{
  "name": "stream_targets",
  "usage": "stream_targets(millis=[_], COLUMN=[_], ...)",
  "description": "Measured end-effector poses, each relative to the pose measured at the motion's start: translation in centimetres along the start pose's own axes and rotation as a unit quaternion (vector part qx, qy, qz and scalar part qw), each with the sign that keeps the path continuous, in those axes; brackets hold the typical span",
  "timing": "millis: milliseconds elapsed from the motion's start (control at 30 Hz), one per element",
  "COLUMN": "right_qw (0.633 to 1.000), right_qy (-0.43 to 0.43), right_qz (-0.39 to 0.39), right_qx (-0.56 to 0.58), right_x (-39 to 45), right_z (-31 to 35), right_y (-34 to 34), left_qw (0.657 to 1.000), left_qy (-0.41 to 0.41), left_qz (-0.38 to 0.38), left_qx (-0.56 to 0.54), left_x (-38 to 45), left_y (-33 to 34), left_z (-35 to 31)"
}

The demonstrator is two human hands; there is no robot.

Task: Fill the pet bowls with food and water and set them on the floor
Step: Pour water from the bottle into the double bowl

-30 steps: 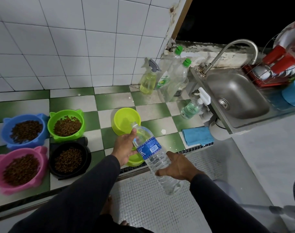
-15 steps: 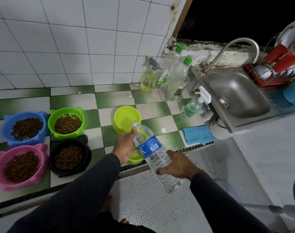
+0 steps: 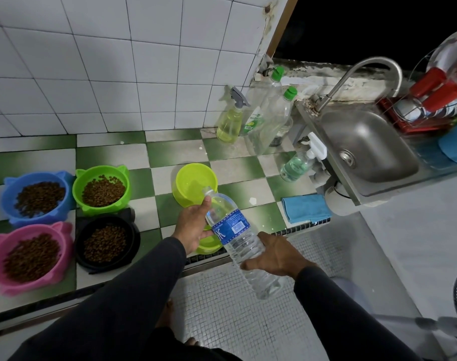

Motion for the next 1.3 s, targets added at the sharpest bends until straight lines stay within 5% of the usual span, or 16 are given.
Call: stream_targets(millis=[1300], right_qw=[0.996], right_qy=[0.046], right_qz=[-0.036], right_qx=[0.070], right_x=[0.6], right_z=[1.1], right_y=[-1.8], left_qw=[0.997], left_qy=[0.057], left_qz=[0.044], left_qx=[0.021], left_x=[0.6], left_y=[2.0], left_z=[-4.1])
Point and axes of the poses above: each hand's wrist, its own x-axis towards the middle knuckle, its own y-axis out of the palm, z = x × y, the point moved 6 cm from there along x, towards the middle knuckle, and after that the axes turned 14 degrees about -x, right-handed, at the moved point
